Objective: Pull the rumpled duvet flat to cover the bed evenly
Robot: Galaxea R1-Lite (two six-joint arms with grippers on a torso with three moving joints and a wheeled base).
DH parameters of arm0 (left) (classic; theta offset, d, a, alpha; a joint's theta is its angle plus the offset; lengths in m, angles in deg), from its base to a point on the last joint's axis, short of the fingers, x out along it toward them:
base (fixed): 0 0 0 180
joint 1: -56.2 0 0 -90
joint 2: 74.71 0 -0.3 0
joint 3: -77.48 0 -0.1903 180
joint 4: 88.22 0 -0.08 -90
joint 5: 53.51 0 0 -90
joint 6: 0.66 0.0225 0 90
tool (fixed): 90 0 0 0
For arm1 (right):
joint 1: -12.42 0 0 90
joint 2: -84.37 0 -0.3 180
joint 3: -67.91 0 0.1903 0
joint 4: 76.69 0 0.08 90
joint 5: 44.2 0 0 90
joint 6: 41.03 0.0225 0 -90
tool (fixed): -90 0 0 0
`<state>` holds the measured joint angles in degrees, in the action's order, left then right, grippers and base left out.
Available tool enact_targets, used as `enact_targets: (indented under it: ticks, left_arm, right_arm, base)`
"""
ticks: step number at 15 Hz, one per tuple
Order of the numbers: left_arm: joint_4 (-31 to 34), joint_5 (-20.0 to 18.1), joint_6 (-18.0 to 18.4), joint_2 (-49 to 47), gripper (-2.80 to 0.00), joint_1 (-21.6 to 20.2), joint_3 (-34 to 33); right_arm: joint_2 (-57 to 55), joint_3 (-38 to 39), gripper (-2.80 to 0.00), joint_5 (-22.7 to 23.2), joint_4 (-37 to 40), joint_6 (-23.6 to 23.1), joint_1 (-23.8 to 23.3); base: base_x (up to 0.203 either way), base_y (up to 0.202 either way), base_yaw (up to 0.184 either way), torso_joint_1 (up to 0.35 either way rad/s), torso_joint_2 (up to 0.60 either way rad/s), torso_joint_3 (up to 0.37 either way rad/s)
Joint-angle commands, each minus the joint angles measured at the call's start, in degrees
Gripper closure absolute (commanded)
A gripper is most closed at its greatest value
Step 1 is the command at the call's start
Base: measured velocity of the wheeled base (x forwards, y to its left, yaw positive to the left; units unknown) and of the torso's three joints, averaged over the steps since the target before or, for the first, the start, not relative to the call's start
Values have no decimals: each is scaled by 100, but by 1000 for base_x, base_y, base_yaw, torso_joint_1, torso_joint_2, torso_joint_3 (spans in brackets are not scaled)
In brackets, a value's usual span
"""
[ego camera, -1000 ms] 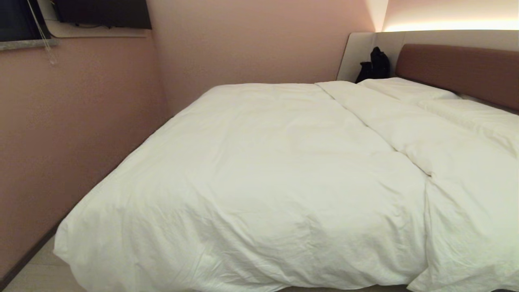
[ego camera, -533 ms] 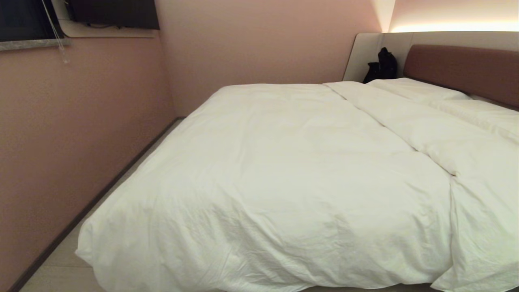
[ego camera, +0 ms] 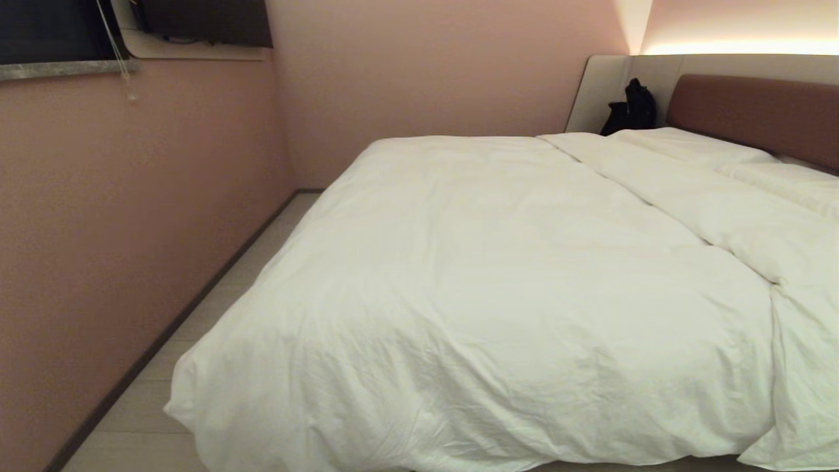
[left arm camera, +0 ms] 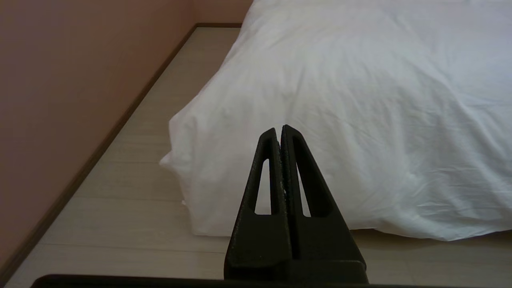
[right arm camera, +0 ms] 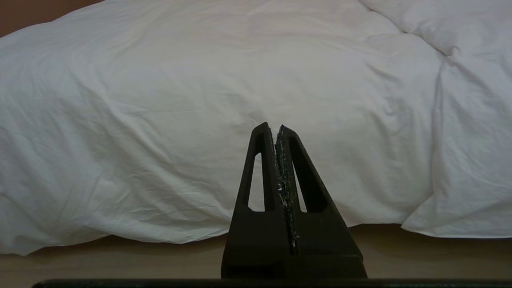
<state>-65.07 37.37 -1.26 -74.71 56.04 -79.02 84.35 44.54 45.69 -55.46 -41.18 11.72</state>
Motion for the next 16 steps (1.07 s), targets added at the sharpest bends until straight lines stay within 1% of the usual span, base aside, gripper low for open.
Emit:
enact_targets:
  ticks: [1, 16]
  left_arm:
    - [-4, 0, -11, 0, 0, -2, -4]
    - [-4, -9, 7, 0, 0, -2, 4]
  right_arm:
    - [2, 0, 0, 2, -5, -2, 0]
    - [2, 0, 0, 2, -5, -2, 0]
  base:
    - [0, 196, -1, 2, 2, 2]
    - [0, 197, -1, 2, 3, 1]
